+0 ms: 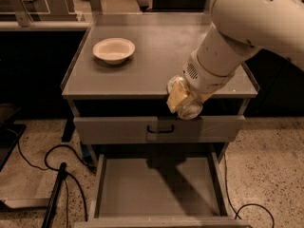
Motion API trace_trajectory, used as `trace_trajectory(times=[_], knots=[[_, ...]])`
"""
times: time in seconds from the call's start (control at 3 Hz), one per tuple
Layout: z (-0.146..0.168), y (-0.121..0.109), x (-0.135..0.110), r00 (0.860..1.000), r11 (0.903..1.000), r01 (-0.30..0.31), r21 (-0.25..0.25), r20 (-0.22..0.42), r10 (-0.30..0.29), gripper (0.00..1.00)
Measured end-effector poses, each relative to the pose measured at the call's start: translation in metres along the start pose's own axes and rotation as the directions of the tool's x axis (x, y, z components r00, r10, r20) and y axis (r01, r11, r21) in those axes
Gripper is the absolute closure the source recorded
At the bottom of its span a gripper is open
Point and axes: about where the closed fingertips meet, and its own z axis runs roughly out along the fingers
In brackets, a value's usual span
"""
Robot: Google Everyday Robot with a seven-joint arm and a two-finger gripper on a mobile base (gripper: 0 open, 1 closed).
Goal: Place 7up can into middle drawer
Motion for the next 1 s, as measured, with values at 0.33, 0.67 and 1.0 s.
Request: trace_trajectory(times=[0.33,0.67,1.0], knots=[[0.007,0.005,0.03,0.997,0.9959,-0.071,-0.056,-0.008,0.071,1.0],[0.034,0.022,0.067,0.99,0.9873,-0.121,-0.103,-0.083,0.113,1.0],[0.034,0.022,0.067,0.99,0.9873,-0.121,-0.103,-0.083,0.113,1.0]])
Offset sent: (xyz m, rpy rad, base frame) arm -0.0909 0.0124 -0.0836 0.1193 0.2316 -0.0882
